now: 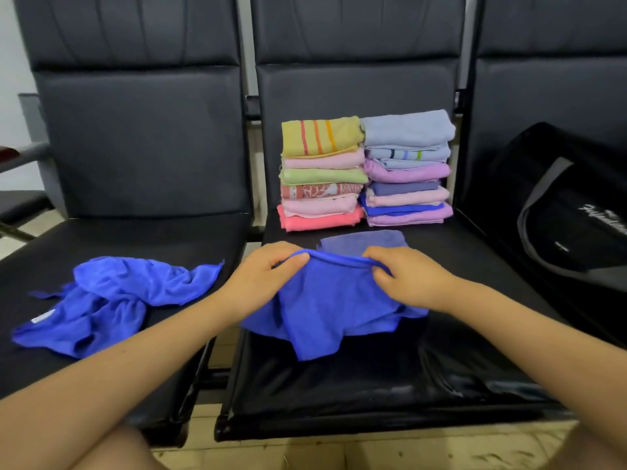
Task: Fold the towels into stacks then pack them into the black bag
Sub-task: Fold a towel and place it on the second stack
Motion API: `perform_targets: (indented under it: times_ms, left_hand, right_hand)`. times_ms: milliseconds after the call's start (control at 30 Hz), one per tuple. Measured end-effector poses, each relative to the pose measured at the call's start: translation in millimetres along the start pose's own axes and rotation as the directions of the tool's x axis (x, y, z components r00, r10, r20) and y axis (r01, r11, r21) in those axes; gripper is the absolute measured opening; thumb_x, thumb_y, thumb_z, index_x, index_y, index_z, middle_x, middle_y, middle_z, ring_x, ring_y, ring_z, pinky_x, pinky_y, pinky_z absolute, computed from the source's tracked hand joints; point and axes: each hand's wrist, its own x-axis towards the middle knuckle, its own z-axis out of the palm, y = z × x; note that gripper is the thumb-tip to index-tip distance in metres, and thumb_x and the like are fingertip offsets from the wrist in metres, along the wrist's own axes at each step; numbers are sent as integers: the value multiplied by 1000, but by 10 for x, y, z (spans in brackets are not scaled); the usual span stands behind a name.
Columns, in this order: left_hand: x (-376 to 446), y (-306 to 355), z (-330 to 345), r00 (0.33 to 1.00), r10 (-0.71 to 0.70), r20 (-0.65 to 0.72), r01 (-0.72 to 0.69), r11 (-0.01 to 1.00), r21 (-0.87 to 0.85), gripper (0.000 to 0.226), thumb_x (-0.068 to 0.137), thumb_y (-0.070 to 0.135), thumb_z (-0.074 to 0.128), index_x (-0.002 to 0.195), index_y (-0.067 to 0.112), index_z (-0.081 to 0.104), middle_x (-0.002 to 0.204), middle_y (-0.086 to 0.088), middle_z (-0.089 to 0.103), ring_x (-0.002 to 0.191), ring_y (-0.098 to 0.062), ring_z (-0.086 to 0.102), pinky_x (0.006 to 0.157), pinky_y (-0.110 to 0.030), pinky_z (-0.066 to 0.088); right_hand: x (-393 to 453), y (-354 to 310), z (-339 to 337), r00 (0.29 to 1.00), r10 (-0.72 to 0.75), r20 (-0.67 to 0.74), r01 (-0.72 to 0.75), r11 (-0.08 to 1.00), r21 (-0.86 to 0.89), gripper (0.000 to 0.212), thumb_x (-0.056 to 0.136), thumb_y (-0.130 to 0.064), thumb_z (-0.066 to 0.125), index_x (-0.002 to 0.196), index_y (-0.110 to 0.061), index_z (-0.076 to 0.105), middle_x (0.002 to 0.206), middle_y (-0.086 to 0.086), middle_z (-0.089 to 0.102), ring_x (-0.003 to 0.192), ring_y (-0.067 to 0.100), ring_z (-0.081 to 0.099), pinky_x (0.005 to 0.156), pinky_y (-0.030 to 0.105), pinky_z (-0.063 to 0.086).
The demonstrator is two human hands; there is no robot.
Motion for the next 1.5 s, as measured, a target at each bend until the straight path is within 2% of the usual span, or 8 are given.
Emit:
perform_targets:
  times_ms: [167,433,633,833,967,1100,1233,1500]
  left_hand:
    - [118,183,11,975,-203,-94,138,876,-462,49,81,50,63,90,1,62,87,-9,59,83,-19,53,78,-37,39]
    - [180,346,19,892,-405,-199,135,661,-738,21,98,29,50,90,14,63,84,-11,59,81,-24,55,70,-33,42]
    - [264,774,65,880,-473,-45,179,419,-890,34,99,33,49,120,10,64,113,-9,71,103,-24,68,87,-36,53]
    - [420,1384,57,937,-342,69,180,304,-936,26,96,25,53,115,10,63,112,-9,64,105,-22,61,100,-36,45]
    - [571,1527,81,941,-303,149,239,285,-928,15,95,12,49,81,18,52,73,1,41,65,-10,43,66,-22,41]
    - [682,1338,156,909,-386,155,314,392,-865,15,98,19,50,94,14,63,95,-5,68,78,-17,63,71,-31,54]
    - [826,630,283,887,-460,-39,315,664,-678,15,96,16,54,84,15,63,90,-7,69,78,-17,63,72,-27,50]
    - [920,-352,379,850,-488,-199,415,852,-318,14,86,22,66,91,10,59,84,-11,55,78,-18,49,73,-35,41]
  right_hand:
    - [35,144,-160,991,130,15,-127,982,-142,5,89,-10,44,87,-14,42,83,2,52,77,28,46,65,38,38]
    - [-245,320,-388,982,162,-99,-110,909,401,18,93,-4,49,94,-17,62,85,6,63,77,12,52,74,35,42]
    - [-379,348,-634,943,329,-49,-84,380,921,39,86,-29,67,110,1,65,111,19,69,100,26,63,90,40,48]
    - [-304,108,-1167,911,388,-139,129,53,990,23,97,-28,49,102,-14,66,94,3,73,89,18,69,80,31,54]
    - [-273,124,-1354,896,422,-137,187,-79,979,18,91,-34,57,90,-17,64,80,0,64,79,17,62,74,29,47]
    - [-233,446,-1246,878,468,-99,73,73,995,17,88,-31,63,95,-16,67,87,4,69,83,18,65,77,27,50]
    - [-165,1038,-780,833,522,-184,-312,717,623,11,84,-14,71,83,-5,65,72,1,59,70,11,51,58,19,39]
    - [-163,1737,-220,786,602,-143,-522,769,369,20,79,-2,68,72,-16,57,60,0,54,59,18,48,53,24,36]
